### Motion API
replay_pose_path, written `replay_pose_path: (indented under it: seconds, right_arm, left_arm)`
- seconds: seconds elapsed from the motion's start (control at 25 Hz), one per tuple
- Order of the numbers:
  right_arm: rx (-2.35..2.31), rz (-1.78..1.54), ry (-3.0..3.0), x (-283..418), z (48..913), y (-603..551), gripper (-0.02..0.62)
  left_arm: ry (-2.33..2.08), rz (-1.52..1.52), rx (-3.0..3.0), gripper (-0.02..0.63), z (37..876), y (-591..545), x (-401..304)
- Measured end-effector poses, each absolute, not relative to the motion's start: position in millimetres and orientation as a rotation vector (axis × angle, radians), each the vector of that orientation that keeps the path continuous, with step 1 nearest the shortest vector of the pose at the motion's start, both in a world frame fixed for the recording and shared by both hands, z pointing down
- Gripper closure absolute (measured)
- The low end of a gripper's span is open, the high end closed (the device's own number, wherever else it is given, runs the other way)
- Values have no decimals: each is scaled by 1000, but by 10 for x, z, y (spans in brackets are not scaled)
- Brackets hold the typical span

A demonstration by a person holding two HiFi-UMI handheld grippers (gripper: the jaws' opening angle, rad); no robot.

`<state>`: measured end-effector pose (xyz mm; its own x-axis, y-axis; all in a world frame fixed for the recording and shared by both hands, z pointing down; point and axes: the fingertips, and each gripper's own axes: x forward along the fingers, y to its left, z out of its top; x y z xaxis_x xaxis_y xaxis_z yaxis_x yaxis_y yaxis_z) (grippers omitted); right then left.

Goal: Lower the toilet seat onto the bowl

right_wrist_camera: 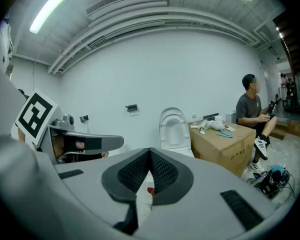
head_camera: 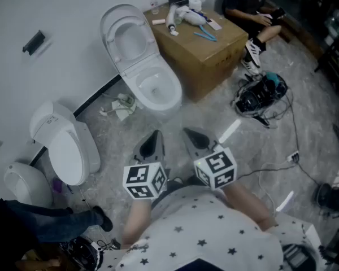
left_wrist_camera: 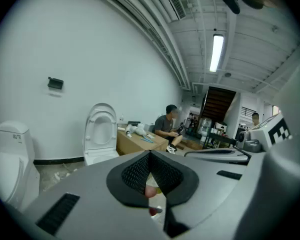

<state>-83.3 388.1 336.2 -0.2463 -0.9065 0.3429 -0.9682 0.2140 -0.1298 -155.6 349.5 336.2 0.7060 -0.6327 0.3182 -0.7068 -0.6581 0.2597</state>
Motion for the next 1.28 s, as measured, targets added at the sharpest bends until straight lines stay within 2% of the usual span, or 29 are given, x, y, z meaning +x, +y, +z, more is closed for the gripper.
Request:
replay_pose_path:
  seconds: [0.64,1.28]
  right_arm:
    - [1846,423,-2270,-981,3214,4154,589]
    - [1884,476,-2251,-1260,3290,4111,589]
  left_arm:
    - [-946,323,2631,607,3269,3808,-1535]
    - [-940,320,2627,607,3317,3684,-1837]
